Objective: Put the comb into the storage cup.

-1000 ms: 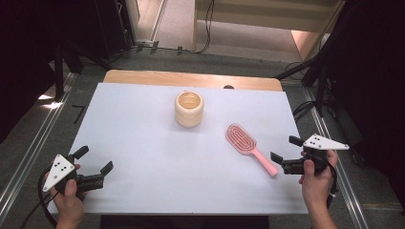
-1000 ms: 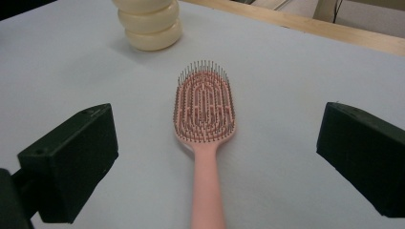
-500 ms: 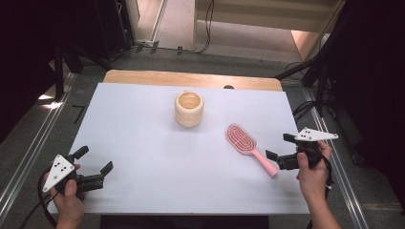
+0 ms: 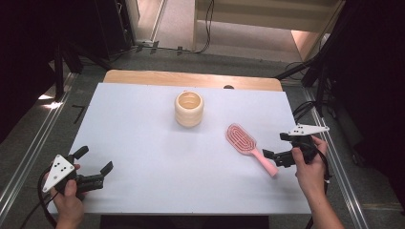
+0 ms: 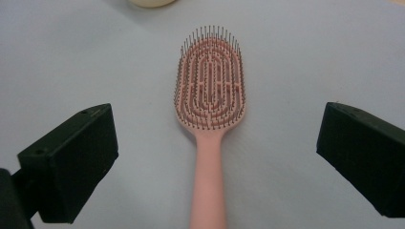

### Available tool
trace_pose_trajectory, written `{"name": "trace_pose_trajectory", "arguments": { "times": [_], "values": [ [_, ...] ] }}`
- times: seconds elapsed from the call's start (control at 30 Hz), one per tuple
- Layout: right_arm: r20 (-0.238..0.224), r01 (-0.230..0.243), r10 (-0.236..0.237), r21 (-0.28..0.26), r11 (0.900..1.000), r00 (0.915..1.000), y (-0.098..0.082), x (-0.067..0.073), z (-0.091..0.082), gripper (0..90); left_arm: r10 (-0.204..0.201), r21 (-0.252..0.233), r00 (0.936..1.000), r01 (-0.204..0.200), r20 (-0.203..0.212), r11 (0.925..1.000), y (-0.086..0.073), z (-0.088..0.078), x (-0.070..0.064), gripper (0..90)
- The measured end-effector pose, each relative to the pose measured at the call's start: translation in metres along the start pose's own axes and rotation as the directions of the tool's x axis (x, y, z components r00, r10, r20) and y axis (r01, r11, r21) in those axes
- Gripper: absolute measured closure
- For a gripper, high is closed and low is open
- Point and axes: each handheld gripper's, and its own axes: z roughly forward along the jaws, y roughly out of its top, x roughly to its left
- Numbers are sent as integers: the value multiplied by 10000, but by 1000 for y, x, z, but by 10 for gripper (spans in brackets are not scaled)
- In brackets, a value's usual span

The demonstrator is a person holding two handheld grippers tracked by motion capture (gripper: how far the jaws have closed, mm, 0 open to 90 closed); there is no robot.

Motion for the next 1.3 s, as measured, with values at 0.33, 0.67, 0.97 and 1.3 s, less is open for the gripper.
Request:
{"name": "trace_pose_trajectory", "arguments": {
  "times": [0.33, 0.67, 0.97, 1.3],
  "values": [
    [-8, -42, 43, 607, 9981, 10000, 3, -1, 10, 0, 24, -33, 10000, -24, 16, 10000, 0, 0, 0, 0],
    [90, -24, 12, 1350, 9908, 10000, 9, -3, 19, 0, 52, -4, 10000, -52, 23, 10000, 0, 0, 0, 0],
    [143, 120, -157, 2274, 9737, 9998, 13, -2, 32, 0, 25, -20, 10000, -25, 28, 10000, 0, -1, 0, 0],
    [-12, 80, -80, 3096, 9508, 10000, 14, -1, 45, 0, 40, -12, 10000, -40, 33, 10000, 0, -1, 0, 0]
  ]
}}
